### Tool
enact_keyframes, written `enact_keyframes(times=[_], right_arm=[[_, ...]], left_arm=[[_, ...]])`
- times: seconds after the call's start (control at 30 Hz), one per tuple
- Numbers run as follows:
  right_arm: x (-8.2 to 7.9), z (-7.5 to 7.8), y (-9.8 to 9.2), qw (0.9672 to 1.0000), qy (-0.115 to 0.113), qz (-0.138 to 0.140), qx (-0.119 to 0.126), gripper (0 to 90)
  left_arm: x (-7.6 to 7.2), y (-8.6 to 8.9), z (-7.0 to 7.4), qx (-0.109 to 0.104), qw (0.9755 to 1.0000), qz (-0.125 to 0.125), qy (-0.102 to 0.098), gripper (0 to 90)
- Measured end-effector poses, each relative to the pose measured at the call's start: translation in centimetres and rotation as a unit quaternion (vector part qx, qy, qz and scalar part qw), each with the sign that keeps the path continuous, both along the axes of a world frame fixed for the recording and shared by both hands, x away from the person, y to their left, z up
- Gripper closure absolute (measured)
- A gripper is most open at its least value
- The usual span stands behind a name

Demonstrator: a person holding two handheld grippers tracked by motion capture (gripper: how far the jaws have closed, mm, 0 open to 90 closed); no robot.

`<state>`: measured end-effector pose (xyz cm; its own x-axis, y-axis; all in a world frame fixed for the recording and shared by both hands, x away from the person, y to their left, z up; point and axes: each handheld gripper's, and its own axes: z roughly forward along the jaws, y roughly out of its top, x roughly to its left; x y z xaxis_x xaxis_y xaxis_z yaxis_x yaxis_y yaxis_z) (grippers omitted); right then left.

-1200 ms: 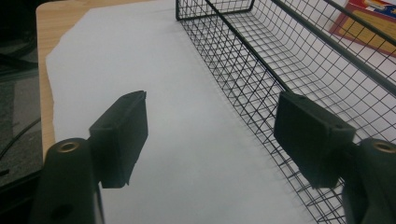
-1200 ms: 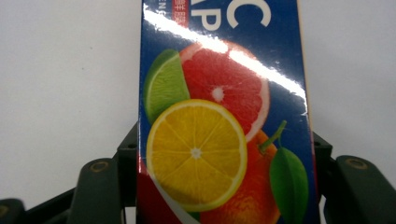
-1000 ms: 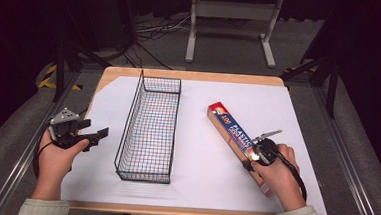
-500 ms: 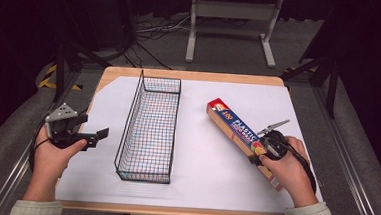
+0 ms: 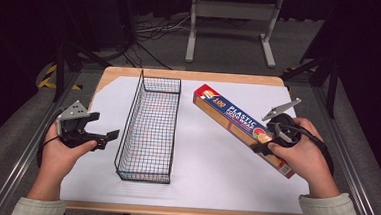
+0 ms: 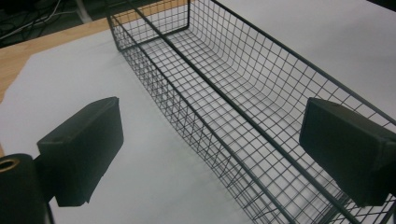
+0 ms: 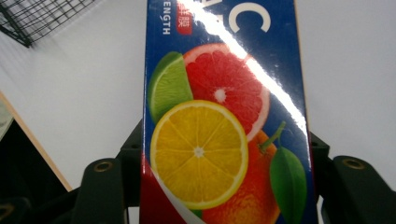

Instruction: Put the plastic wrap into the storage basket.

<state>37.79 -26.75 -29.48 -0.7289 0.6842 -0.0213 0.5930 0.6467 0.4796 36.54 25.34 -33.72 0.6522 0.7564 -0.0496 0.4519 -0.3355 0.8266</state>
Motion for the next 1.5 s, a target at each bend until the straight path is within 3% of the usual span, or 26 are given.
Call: enact_keyframes(times=[0.07,0.13,0.2,0.27,0.4,0.47,0.53,0.8,1.03,1.07,1.17,1.37,1.43,1.5], right_arm=[[0.0,0.7,0.4,0.9998,-0.002,0.018,-0.002,40.4],[0.0,1.3,0.8,0.9994,0.003,0.035,-0.003,40.5],[-0.1,1.7,1.0,0.9991,0.005,0.041,-0.004,40.5],[-0.1,2.6,1.8,0.9978,-0.003,0.064,-0.014,40.4],[0.0,3.5,2.8,0.995,-0.001,0.098,-0.016,40.3],[0.1,3.9,3.4,0.9931,-0.004,0.116,-0.02,40.3],[0.2,4.2,4.0,0.9907,-0.005,0.133,-0.029,40.3],[0.7,4.6,6.2,0.9808,0.003,0.191,-0.038,40.3],[1.5,4.2,7.5,0.9685,0.003,0.245,-0.045,40.3],[1.5,4.2,7.5,0.9685,0.003,0.245,-0.045,40.3],[1.8,4.0,8.0,0.9608,0.007,0.274,-0.043,40.3],[2.2,3.7,8.8,0.9547,0.011,0.295,-0.041,40.3],[2.4,3.5,9.0,0.9512,0.008,0.306,-0.039,40.3],[2.4,3.4,9.1,0.9503,0.01,0.309,-0.039,40.3]], left_arm=[[0.1,-0.5,0.1,-0.002,0.9999,-0.016,-0.001,7.6],[0.2,-1.0,0.0,-0.019,0.9992,-0.032,0.013,7.7],[0.2,-1.3,0.1,-0.013,0.9991,-0.038,0.011,7.7],[0.2,-1.7,0.3,-0.003,0.999,-0.044,0.01,7.7],[0.1,-2.4,0.7,-0.001,0.9985,-0.055,0.001,7.5],[0.1,-2.7,0.9,-0.012,0.9978,-0.066,0.003,7.5],[0.1,-2.9,1.2,-0.026,0.9965,-0.079,0.002,7.6],[-0.1,-4.6,2.5,-0.012,0.9931,-0.117,-0.009,7.2],[-0.2,-5.5,3.2,-0.001,0.9908,-0.134,-0.021,6.6],[-0.2,-5.5,3.2,-0.001,0.9908,-0.134,-0.021,6.4],[-0.2,-6.0,3.5,-0.007,0.9878,-0.154,-0.023,6.2],[-0.5,-7.1,4.3,-0.003,0.9815,-0.187,-0.04,5.4],[-0.6,-7.4,4.5,0.003,0.9802,-0.194,-0.04,5.4],[-0.6,-7.7,4.7,0.004,0.9788,-0.201,-0.037,5.4]])
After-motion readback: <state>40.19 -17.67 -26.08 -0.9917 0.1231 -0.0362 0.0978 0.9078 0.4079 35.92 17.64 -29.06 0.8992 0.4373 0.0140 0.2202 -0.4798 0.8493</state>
